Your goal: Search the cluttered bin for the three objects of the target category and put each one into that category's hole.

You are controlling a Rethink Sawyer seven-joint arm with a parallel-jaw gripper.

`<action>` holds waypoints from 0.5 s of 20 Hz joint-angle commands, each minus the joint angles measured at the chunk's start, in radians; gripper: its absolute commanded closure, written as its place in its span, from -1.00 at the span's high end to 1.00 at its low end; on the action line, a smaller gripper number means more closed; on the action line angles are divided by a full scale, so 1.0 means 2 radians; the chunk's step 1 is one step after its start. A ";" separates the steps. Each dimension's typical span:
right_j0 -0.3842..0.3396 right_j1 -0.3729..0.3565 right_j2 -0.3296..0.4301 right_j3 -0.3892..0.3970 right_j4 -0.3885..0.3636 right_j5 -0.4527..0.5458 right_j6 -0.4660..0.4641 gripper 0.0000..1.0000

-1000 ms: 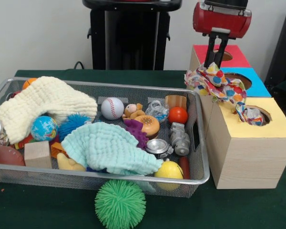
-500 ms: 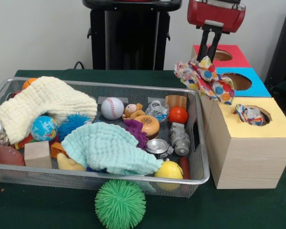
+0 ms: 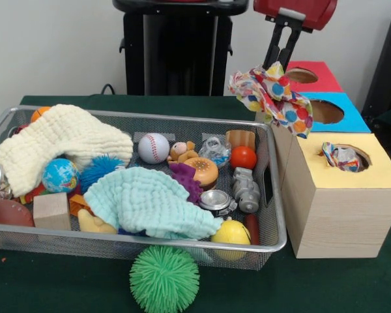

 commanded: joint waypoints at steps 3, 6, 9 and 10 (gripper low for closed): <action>-0.018 0.014 -0.012 -0.054 0.043 -0.063 0.167 -1.00; -0.019 0.014 -0.013 -0.055 0.044 -0.061 0.167 -1.00; -0.019 0.013 -0.011 -0.056 0.044 -0.059 0.168 -1.00; -0.018 0.013 -0.010 -0.056 0.044 -0.058 0.167 -1.00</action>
